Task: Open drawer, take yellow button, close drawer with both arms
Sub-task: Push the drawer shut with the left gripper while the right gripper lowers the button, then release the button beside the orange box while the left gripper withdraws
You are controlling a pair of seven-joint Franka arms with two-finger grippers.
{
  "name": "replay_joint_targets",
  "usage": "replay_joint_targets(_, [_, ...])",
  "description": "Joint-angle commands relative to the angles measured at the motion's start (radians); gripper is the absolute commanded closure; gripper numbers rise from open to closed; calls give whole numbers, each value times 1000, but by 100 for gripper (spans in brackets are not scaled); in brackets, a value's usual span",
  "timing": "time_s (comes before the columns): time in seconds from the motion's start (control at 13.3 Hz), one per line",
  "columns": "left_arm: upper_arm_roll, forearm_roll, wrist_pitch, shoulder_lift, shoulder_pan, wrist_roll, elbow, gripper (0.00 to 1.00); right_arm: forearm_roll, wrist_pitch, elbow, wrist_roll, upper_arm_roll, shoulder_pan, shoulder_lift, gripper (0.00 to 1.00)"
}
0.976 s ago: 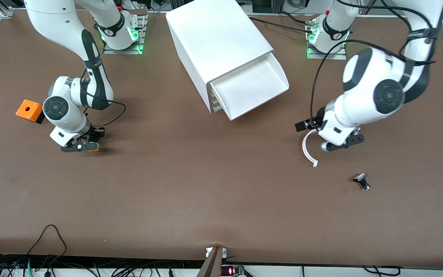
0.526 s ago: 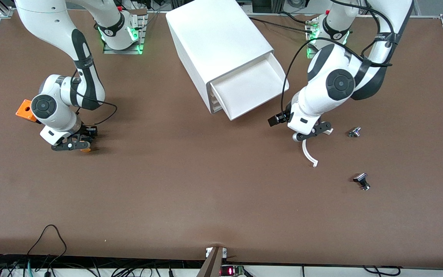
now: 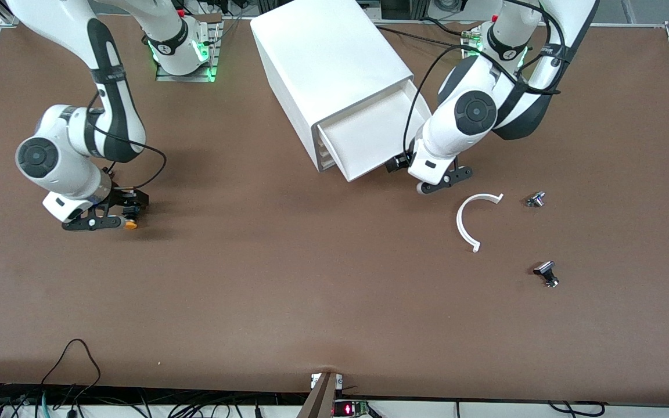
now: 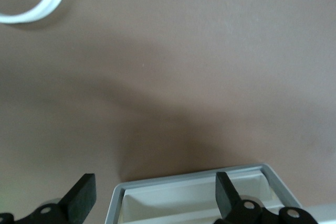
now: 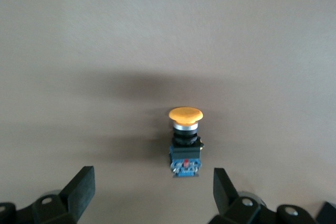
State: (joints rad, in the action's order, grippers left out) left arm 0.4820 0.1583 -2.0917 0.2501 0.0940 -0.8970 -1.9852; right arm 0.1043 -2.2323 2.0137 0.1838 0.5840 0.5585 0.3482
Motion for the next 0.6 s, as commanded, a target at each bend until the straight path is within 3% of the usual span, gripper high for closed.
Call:
replay_joint_targets(0.0, [29, 61, -13, -58, -2, -2, -78, 0, 2, 199, -163, -18, -16, -15, -8, 0])
replay_joint_targets(0.23, [84, 75, -7, -65, -2, 9, -107, 0, 2, 307, -252, -17, -30, -43, -18, 0])
replay_joint_targets(0.45, [136, 75, -7, -65, -2, 21, -127, 0, 0, 413, -366, -26, -290, -299, -52, 0])
replay_joint_targets(0.53, [144, 75, -7, -65, -2, 39, -129, 0, 0, 439, -392, -26, -323, -331, -61, 0])
